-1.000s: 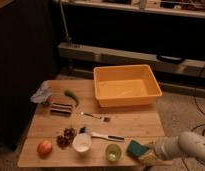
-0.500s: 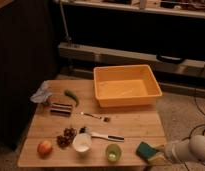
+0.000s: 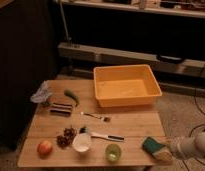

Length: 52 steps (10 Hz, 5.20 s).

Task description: Wipe table surface with sponge

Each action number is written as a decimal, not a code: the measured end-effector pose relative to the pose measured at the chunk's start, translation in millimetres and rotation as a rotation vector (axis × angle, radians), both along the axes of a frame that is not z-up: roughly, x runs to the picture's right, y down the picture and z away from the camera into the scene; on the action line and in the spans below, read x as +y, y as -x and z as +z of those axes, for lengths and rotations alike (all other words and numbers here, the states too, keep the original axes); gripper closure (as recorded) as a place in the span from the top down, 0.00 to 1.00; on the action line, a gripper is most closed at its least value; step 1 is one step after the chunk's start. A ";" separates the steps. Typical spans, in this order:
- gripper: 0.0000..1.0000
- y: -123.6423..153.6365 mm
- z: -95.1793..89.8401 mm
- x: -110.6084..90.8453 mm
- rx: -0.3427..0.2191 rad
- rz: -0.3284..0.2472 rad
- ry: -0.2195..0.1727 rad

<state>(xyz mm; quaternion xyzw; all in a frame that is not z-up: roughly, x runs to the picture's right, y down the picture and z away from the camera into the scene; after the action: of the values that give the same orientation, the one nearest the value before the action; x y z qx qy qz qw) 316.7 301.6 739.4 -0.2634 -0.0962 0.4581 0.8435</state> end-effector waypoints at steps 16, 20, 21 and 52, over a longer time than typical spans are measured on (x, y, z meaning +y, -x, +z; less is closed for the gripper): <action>0.00 8.5 57.5 -95.7 0.042 -0.049 -0.038; 0.00 31.0 55.0 -110.1 0.018 -0.074 -0.065; 0.00 36.1 53.4 -112.2 0.011 -0.079 -0.070; 0.00 19.3 2.4 23.6 -0.068 -0.151 0.098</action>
<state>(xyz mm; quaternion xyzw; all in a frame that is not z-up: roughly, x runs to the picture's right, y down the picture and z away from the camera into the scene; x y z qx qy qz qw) 297.4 325.2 741.8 -0.3261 -0.0822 0.3881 0.8581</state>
